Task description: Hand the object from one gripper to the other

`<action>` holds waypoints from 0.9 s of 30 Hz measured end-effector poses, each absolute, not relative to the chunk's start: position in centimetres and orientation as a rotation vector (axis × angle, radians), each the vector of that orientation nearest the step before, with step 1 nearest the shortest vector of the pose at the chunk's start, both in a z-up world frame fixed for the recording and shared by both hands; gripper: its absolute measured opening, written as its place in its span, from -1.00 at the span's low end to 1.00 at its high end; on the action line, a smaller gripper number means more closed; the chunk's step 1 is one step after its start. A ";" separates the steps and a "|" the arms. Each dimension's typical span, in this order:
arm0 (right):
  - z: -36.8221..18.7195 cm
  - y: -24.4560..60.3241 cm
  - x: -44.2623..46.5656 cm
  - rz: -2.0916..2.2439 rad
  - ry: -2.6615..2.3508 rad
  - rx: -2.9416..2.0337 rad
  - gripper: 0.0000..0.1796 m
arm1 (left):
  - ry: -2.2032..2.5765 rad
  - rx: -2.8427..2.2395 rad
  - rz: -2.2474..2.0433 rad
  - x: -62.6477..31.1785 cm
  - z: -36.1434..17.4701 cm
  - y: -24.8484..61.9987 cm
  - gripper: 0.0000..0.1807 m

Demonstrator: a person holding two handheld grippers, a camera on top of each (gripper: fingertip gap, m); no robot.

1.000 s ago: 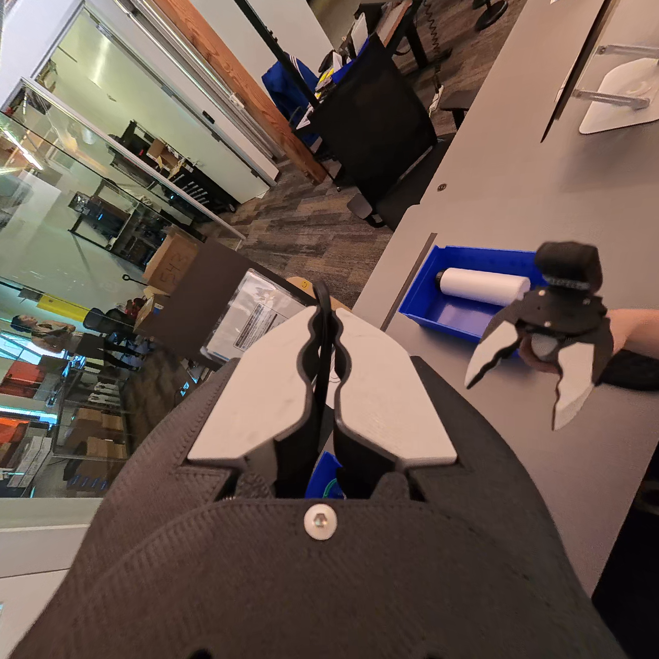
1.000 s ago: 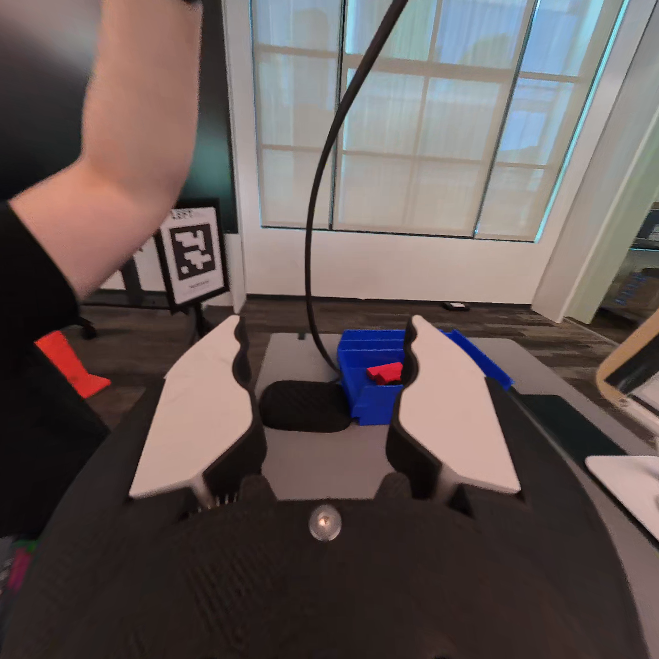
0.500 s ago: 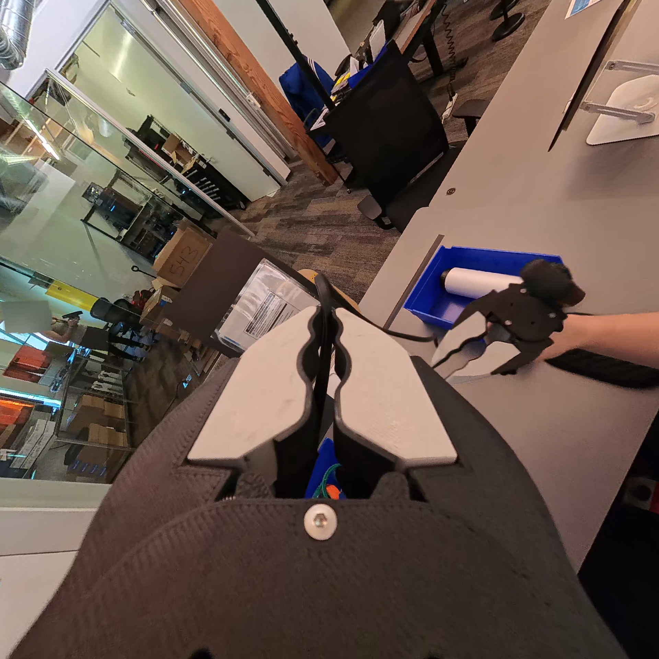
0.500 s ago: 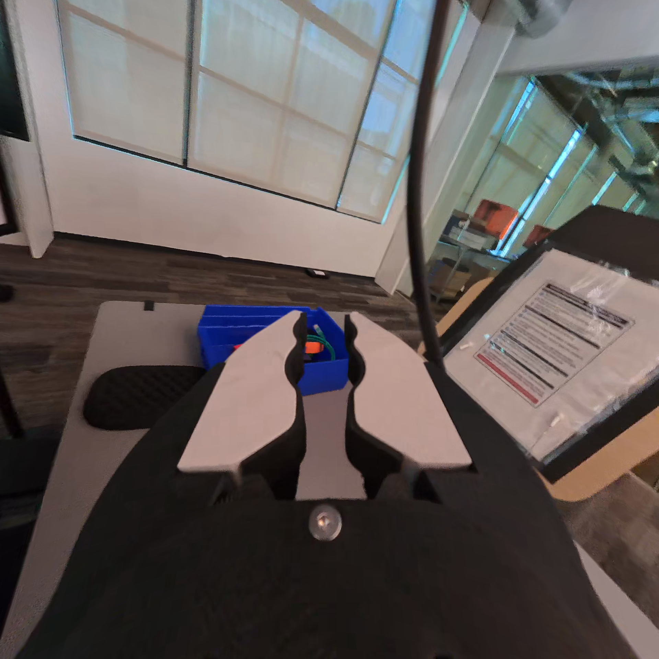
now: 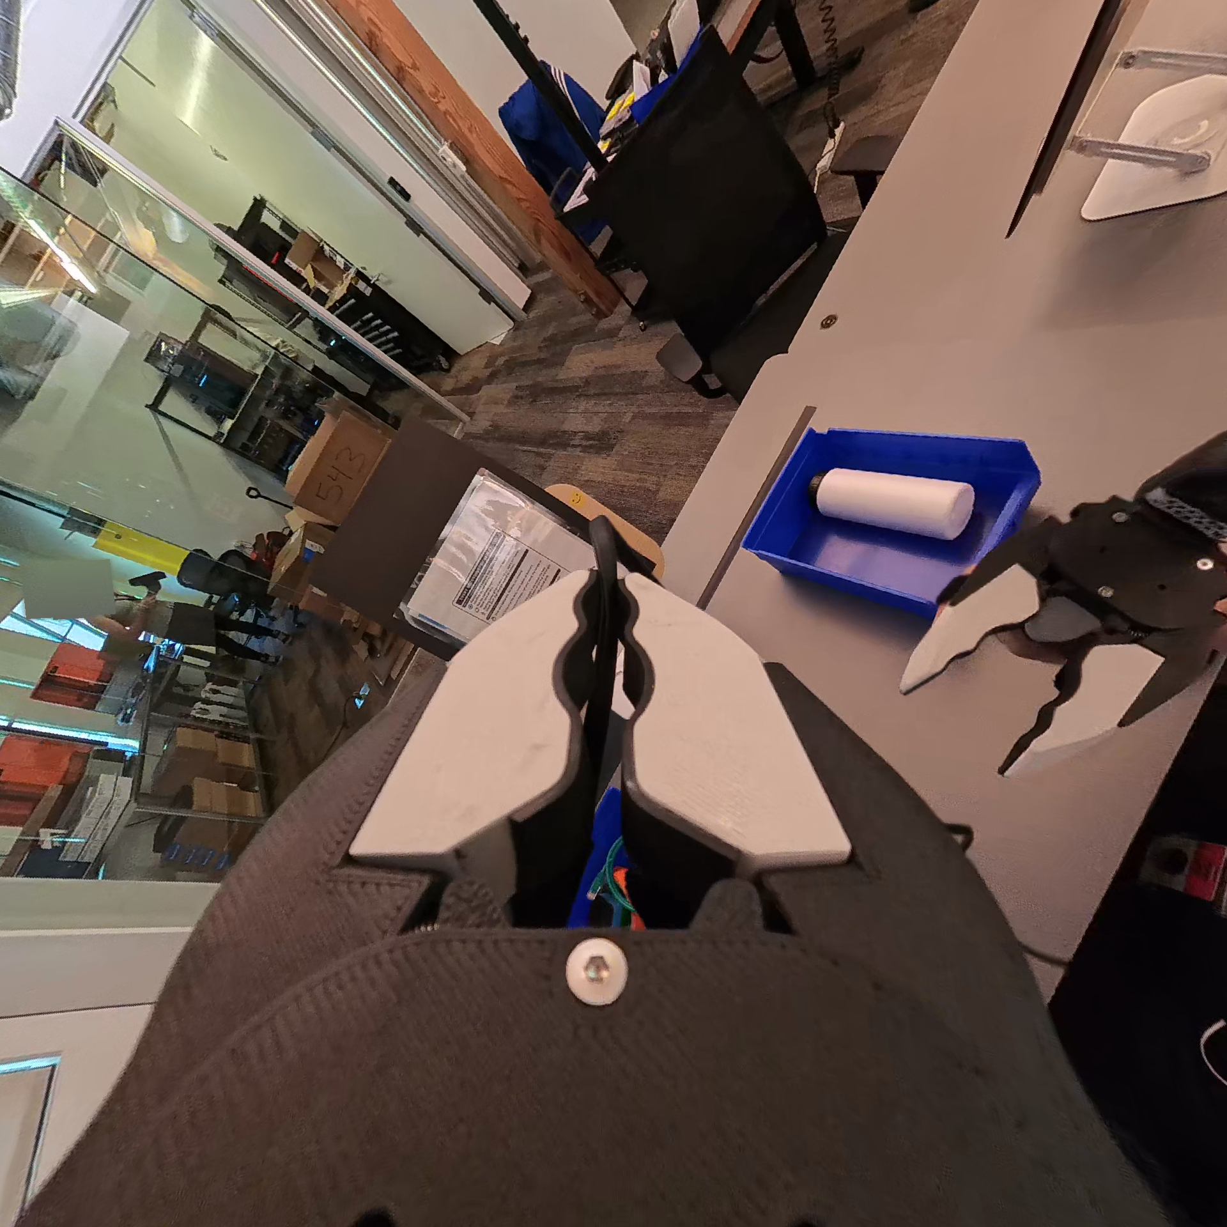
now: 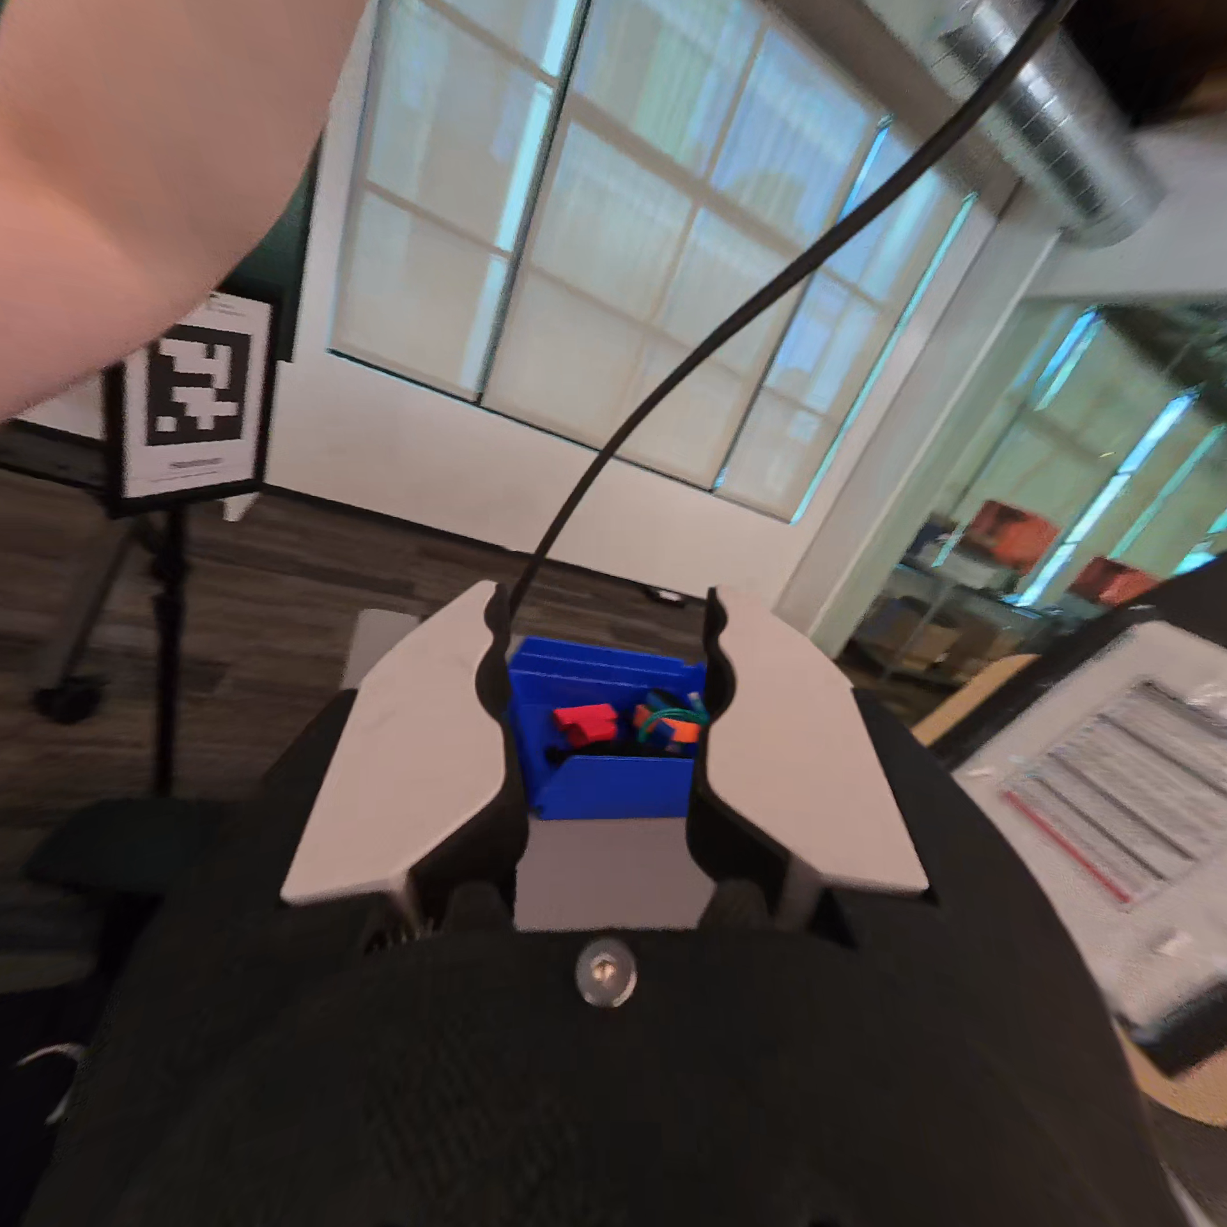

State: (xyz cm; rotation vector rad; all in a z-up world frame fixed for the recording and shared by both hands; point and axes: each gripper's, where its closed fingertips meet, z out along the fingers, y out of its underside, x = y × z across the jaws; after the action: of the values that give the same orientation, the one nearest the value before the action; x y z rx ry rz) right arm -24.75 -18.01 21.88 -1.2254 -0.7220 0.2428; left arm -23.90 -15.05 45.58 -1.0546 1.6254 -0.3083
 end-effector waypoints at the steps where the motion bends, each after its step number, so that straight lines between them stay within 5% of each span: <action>1: 21.5 -18.0 -25.6 0.302 -0.743 -1.240 -0.37 | 1.625 -1.052 -0.306 -24.1 45.7 -15.2 -0.98; 6: 18.3 -15.4 -29.6 0.469 -0.833 -1.372 -0.33 | 1.610 -1.051 -0.307 -25.1 46.4 -15.5 -0.98; 9: 17.4 -11.4 -28.1 0.288 -0.781 -1.402 -0.92 | 1.601 -1.060 -0.311 -25.5 46.6 -15.4 -0.96; 17: 17.2 -10.6 -22.6 0.147 -0.766 -1.539 -0.93 | 1.606 -1.132 -0.310 -27.6 44.3 -12.6 -0.97; 27: 26.4 -10.8 -11.7 0.031 -0.782 -1.842 -0.93 | 1.649 -1.248 -0.823 -31.1 24.9 -9.8 -0.97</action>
State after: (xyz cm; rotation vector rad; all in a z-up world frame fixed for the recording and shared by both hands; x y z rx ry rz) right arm -11.73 -10.85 26.39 -1.8420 -0.7820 0.0311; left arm -31.06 -9.75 24.93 -1.2483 1.6495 -0.8234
